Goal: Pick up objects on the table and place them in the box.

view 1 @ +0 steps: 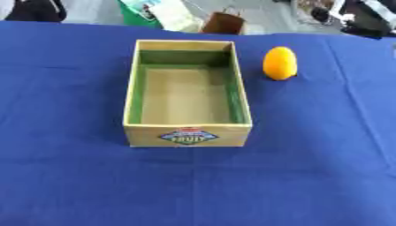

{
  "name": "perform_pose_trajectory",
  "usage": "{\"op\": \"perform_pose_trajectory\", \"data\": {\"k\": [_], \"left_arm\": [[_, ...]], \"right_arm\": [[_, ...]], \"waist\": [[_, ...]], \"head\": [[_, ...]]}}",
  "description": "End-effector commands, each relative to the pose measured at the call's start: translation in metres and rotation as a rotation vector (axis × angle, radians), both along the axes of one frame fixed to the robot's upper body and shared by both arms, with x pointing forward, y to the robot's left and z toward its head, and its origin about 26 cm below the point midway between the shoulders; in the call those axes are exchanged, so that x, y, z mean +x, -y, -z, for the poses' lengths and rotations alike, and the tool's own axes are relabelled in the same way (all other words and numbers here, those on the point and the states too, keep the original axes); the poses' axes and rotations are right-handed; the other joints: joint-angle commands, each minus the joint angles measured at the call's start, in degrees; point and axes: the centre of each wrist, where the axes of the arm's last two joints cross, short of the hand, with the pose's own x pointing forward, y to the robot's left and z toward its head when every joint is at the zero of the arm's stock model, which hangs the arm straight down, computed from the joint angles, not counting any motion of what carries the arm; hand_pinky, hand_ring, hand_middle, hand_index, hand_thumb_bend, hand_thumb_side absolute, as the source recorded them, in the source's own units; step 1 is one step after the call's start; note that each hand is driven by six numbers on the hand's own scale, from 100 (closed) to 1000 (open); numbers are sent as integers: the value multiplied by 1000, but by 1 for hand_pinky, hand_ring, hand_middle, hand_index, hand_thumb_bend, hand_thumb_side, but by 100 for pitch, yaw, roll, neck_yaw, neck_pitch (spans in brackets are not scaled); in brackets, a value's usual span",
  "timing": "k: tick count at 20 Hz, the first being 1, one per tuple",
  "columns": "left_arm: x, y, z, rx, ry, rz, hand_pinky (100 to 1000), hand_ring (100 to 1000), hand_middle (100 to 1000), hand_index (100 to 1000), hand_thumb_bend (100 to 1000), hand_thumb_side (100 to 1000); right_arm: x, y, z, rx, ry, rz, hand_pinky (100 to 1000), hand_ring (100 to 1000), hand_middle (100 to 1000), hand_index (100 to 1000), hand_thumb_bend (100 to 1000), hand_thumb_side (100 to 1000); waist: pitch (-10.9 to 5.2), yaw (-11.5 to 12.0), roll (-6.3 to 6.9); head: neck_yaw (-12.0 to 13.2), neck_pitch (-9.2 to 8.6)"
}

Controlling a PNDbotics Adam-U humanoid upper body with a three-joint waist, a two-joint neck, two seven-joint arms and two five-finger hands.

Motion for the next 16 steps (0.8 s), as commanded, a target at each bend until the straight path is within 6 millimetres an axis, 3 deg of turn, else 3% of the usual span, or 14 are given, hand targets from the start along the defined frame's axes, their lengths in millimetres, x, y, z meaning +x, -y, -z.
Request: {"op": "perform_pose_trajectory", "data": {"k": [1,6,16], "left_arm": [[-1,0,-7,15,18,5,569,429,459,588,100,818],[-1,1,-6,8,15,5,569,428,458,587,100,817],[0,2,-5,7,11,13,570,428,457,586,100,816]], "right_arm": [[-2,8,-6,-21,-15,18,891,1000,797,917,787,921],[-1,6,5,58,-141,-47,971,1000,832,982,875,724],[6,-2,8,98,-212,-7,974,1000,889,1000,878,636]], "waist": [[-86,6,18],[-61,-7,32],[-52,23,34]], "head": [[-20,-85],[-27,-101],[-63,-176]]}}
